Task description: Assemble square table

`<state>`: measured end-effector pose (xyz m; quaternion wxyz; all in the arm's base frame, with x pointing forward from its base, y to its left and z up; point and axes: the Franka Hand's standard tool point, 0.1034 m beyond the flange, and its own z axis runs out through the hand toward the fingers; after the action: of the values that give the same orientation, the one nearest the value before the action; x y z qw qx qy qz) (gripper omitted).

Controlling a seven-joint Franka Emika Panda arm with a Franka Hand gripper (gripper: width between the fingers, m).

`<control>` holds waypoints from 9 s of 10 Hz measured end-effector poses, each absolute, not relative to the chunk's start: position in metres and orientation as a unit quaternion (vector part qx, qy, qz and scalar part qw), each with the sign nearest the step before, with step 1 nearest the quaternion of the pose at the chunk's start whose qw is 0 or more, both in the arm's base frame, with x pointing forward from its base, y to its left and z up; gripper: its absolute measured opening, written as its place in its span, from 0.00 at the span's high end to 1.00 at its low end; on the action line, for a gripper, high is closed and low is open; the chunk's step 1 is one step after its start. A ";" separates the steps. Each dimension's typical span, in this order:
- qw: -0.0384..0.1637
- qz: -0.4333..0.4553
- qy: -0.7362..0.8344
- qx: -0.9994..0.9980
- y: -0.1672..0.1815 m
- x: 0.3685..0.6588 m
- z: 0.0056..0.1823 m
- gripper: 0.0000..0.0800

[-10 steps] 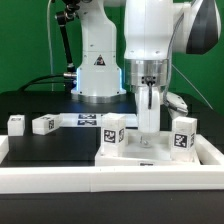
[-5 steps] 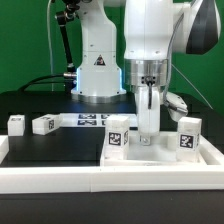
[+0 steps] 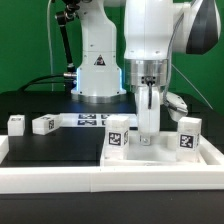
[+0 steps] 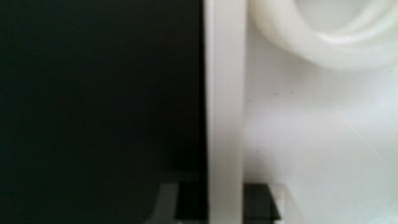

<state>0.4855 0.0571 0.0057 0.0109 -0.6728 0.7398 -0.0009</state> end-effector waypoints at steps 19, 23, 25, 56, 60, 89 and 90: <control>-0.021 -0.009 0.263 -0.964 -0.032 0.481 0.009 0.93; -0.029 -0.009 0.131 -0.991 -0.032 0.490 0.013 0.93; -0.034 -0.008 0.053 -0.998 -0.031 0.502 0.014 0.93; -0.086 0.067 -0.665 -0.739 0.032 0.576 0.026 0.93; -0.088 0.055 -0.676 -0.730 0.046 0.598 0.028 0.93; -0.104 0.071 -0.476 -0.870 -0.037 0.590 0.085 0.19; -0.103 0.070 -0.454 -0.882 -0.044 0.588 0.085 0.19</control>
Offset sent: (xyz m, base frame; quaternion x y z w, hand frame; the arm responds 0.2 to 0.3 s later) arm 0.0000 0.0000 0.0000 0.0000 0.0000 0.0000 1.0000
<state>0.5875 -0.0445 0.0850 -0.1032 -0.8822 -0.4542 0.0700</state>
